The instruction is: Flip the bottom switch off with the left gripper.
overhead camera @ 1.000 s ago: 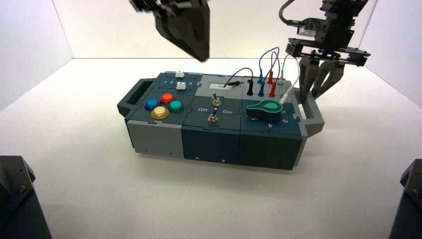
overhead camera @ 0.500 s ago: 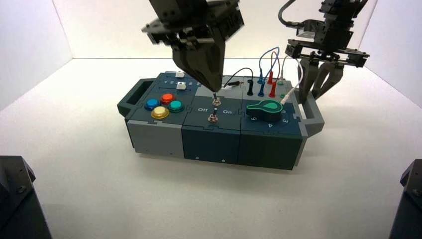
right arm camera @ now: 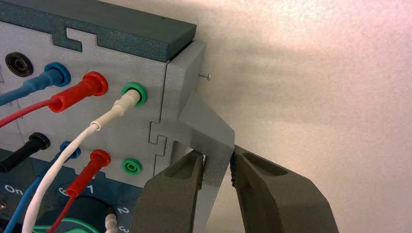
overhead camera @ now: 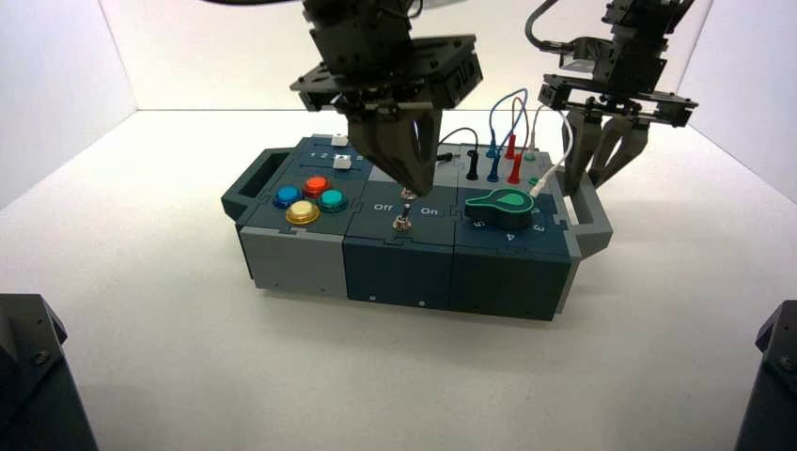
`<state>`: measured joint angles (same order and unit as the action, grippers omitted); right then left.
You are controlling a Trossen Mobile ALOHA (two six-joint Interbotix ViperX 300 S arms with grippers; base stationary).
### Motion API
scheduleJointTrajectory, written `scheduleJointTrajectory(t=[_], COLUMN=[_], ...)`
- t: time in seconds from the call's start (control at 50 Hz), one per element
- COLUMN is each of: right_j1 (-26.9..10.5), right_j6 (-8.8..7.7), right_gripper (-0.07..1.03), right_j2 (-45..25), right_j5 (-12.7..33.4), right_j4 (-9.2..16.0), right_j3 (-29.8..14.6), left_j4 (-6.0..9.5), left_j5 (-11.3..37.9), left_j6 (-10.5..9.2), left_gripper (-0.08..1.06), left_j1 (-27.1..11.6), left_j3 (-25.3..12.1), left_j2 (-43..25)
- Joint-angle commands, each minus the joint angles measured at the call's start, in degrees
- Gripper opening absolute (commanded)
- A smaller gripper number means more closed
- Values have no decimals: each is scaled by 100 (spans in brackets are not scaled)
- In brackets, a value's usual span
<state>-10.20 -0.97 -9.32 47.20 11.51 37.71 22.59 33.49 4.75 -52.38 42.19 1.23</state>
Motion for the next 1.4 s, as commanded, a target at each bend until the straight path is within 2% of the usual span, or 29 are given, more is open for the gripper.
scheduleJointTrajectory(t=[0.02,0.58,1.4], right_j1=[-132,-132,-132], right_j6=[-79,-105,-149], right_gripper=[-2,-2,-2], right_j2=[35,35,-35], right_j5=[-62,-62,-62], right_j4=[35,35,26], right_j3=[-185,-185,-185], left_j4=[35,26,-26], left_j5=[-88,-325,-369], left_j6=[-18,-18,35], left_gripper=[-3,-3,-3], left_j1=[-35,-35,413], left_j3=[-105,-141,-79], left_j2=[18,-413,-439])
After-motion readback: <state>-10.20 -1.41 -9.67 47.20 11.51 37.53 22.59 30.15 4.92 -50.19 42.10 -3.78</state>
